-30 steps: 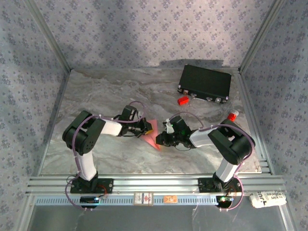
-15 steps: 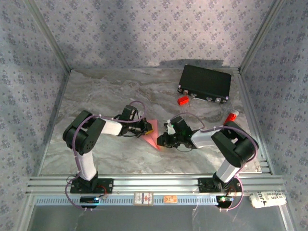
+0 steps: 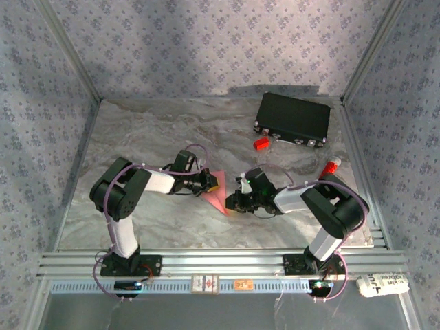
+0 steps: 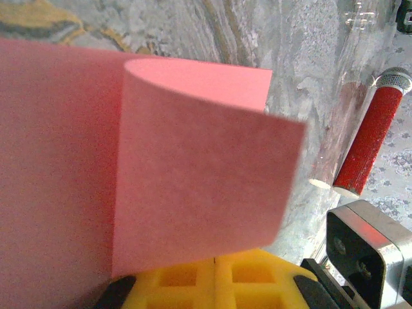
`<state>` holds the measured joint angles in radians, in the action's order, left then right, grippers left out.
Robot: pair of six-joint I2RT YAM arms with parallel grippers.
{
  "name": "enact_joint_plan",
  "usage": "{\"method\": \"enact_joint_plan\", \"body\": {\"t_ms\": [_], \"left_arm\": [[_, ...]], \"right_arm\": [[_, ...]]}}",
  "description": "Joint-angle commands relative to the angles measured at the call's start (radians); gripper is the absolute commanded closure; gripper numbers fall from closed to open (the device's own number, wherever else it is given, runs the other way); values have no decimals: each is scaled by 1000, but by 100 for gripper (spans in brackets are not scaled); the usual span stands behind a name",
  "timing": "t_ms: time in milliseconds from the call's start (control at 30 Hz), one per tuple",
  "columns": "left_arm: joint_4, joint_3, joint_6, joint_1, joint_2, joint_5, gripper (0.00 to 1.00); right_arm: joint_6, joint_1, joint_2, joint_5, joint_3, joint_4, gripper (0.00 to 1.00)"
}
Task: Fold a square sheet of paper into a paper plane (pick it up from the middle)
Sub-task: Fourth fold the wing at the center of the table.
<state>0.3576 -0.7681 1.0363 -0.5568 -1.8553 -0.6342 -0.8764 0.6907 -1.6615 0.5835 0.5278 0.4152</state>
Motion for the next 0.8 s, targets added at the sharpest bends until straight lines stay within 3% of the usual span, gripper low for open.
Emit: {"method": "enact_joint_plan", "body": {"t_ms": [0,467,767], "left_arm": [[-83,6,-21,-5,-33,20,96],[-83,12,-19,-5,-33,27,96],[-87,14,-22,-5,-34,32,97]], "right_arm": [[-16,17,-12,39,-22,-81,87],[11,27,11,37,-45,-147,92],[13,35,63,34,-53,-179,88]]}}
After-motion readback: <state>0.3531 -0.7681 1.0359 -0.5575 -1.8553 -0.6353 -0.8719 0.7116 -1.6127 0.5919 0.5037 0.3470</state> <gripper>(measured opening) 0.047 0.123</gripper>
